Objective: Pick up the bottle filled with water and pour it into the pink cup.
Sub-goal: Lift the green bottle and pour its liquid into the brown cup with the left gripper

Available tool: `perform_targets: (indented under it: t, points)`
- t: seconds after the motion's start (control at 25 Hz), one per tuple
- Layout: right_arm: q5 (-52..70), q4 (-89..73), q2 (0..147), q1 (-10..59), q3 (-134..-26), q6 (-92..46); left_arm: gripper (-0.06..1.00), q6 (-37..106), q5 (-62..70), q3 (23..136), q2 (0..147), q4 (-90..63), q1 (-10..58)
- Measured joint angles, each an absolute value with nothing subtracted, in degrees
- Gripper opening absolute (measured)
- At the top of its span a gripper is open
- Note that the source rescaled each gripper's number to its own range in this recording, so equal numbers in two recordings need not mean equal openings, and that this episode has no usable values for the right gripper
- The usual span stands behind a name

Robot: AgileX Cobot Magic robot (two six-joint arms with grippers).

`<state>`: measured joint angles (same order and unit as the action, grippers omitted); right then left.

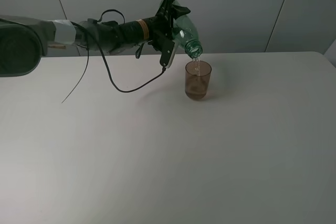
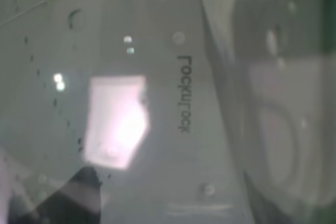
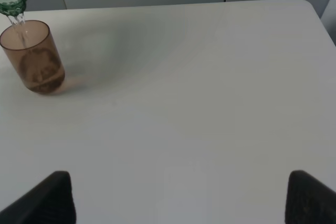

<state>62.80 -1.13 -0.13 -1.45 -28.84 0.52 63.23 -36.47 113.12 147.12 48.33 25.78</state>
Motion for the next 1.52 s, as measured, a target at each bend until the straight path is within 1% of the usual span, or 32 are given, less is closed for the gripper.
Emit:
perform_targets:
  t: [0.68,1.24,1.52]
  points:
    - [62.8,-1.1,-0.1,-1.5,-28.8,0.5,0.0,70.2,-37.2,113.1,147.1,48.2,25.8]
    - [62.8,-1.1,-0.1,-1.5,-28.8,0.5,0.0,71.1,-39.0,113.2,147.1,48.1,26.3]
    - [62.8,-1.1,-0.1,-1.5,-28.8,0.5,0.0,74.4,-39.4,113.2,147.1,48.1,26.5]
